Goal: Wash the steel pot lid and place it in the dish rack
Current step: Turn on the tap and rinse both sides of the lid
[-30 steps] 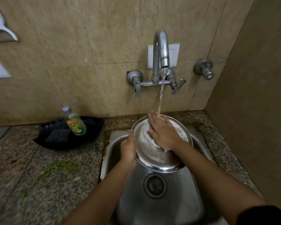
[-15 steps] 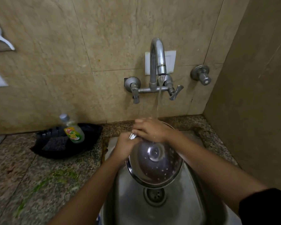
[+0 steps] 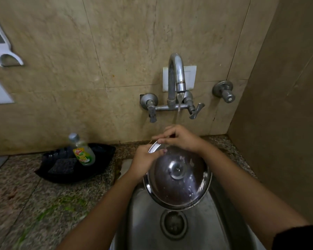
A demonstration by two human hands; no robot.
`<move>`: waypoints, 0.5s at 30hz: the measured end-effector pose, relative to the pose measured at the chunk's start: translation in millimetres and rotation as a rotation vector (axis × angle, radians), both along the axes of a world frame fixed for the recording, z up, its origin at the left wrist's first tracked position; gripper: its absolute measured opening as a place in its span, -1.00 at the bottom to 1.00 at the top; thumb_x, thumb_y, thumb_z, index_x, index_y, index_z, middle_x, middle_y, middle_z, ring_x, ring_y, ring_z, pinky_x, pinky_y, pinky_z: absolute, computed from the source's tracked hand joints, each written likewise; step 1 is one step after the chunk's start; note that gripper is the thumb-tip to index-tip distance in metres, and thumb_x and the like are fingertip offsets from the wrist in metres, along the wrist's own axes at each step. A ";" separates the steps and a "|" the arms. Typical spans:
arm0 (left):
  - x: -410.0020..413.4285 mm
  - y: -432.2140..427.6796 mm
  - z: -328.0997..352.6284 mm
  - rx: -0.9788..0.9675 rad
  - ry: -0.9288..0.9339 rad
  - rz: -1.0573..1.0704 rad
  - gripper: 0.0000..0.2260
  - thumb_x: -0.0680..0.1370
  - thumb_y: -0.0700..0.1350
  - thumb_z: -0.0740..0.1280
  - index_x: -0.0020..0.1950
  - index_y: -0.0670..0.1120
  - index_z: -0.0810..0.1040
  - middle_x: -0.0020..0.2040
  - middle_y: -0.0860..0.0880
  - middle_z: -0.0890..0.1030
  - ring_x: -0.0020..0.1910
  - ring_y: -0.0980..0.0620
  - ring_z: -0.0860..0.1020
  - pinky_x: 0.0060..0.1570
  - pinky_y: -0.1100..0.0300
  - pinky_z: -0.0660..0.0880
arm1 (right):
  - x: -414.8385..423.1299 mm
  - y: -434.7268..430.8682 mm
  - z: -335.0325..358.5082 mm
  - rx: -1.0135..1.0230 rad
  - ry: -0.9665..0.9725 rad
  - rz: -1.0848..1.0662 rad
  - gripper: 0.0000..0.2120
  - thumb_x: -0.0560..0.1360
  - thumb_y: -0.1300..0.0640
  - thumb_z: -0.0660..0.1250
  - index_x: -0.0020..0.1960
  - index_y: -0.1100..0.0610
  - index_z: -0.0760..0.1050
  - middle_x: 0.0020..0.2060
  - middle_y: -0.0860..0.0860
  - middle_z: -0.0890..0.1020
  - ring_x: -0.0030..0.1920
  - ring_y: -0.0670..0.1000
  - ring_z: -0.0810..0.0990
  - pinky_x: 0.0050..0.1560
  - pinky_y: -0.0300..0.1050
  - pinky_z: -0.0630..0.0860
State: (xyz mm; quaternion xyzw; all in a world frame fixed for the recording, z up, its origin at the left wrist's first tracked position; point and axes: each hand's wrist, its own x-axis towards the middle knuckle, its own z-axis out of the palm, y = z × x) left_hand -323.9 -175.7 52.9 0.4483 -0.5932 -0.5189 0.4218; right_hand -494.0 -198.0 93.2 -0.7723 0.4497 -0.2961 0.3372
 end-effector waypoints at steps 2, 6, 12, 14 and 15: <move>2.8 -0.8 1.6 0.006 0.026 0.047 -0.90 0.42 -0.20 0.47 -0.09 -0.19 0.69 -0.18 -0.15 0.70 -0.21 0.01 0.62 -0.12 0.12 0.54 | -19.7 1.0 4.7 0.057 -0.160 -0.104 -0.75 0.48 0.27 0.36 0.14 0.29 0.58 -0.11 0.00 0.65 -0.12 -0.27 0.59 0.02 -0.35 0.50; 10.7 -4.7 -0.3 0.060 0.093 0.088 -0.86 0.43 -0.17 0.47 -0.09 -0.22 0.69 -0.13 -0.24 0.70 -0.14 -0.18 0.66 -0.09 -0.02 0.58 | -44.7 7.9 1.4 0.154 -0.401 -0.272 -0.76 0.49 0.25 0.35 0.15 0.22 0.58 0.08 0.16 0.66 -0.01 -0.01 0.66 0.05 -0.17 0.57; -8.5 3.0 4.5 0.001 0.063 0.001 -0.92 0.42 -0.22 0.46 -0.10 -0.16 0.69 -0.18 -0.15 0.67 -0.18 -0.01 0.59 -0.10 0.09 0.48 | -2.8 4.8 13.8 0.025 0.039 -0.006 -0.75 0.48 0.21 0.37 0.15 0.19 0.61 -0.22 -0.27 0.64 -0.16 -0.34 0.56 -0.04 -0.36 0.43; -0.1 3.4 3.2 0.007 0.103 0.062 -0.94 0.43 -0.21 0.46 -0.13 -0.11 0.70 -0.22 -0.08 0.71 -0.21 0.02 0.63 -0.13 0.13 0.53 | -18.4 5.0 11.7 0.074 -0.122 -0.105 -0.78 0.50 0.22 0.35 0.14 0.18 0.60 0.00 -0.11 0.68 -0.05 -0.27 0.60 0.02 -0.33 0.49; 5.8 2.2 1.7 0.016 0.118 0.099 -0.96 0.42 -0.19 0.46 -0.16 -0.09 0.71 -0.23 -0.06 0.72 -0.22 0.02 0.65 -0.15 0.11 0.56 | -30.5 6.8 9.3 0.127 -0.228 -0.180 -0.81 0.50 0.21 0.34 0.10 0.16 0.61 0.07 0.01 0.67 -0.02 -0.19 0.63 0.04 -0.28 0.53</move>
